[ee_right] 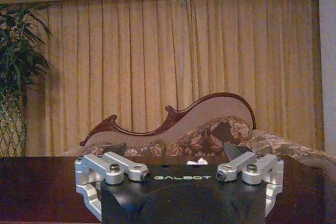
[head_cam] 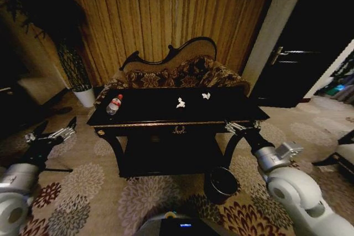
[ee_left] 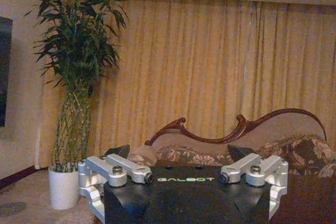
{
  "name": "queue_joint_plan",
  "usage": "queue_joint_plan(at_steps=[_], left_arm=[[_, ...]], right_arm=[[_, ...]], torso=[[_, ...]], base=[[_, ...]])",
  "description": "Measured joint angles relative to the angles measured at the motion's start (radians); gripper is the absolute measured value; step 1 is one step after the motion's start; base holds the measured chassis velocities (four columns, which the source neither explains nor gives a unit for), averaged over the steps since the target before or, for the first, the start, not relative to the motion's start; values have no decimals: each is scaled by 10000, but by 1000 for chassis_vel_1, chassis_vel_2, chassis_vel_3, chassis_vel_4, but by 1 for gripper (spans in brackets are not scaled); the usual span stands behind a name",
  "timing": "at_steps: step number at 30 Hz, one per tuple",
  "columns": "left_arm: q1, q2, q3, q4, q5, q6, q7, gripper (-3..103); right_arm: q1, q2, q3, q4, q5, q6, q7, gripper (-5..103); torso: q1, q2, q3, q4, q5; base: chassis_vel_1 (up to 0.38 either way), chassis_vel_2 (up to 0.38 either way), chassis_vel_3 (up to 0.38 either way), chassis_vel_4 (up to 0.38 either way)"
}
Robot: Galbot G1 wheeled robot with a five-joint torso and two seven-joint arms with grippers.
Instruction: Move to the front of the table and place the trash on the table into the trash bin.
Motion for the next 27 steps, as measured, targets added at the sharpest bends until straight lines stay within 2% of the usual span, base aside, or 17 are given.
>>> queue_joint_plan(at_steps=[14,18,21,24,27], left_arm=[[17,-35,-16,-141,-17,-96,20,100],[17,-32,-34,-221,-26,-98,20,100],[27,-64,-20,-388,-32,-58,16,100],[27,-69,-6,-460,-32,-23,12,100],[28,-92,4,-544,-32,8,7,100]], right_arm=[[-92,-12,-38,107,-27,-2,10,100],[-59,-54,-66,132,6,-256,249,100],[88,-125,-237,184,244,-873,822,100],[244,-176,-372,97,418,-1170,1130,100],[486,-223,-456,-140,552,-1274,1353,100]], torso=[[4,-3,3,1,-2],[4,-3,3,1,1],[4,-2,2,1,1],[4,-3,3,2,0],[4,-3,3,1,0]], base=[[-146,154,153,-155],[-145,128,111,-126],[-96,89,88,-99],[-71,71,57,-75],[-15,34,20,-30]])
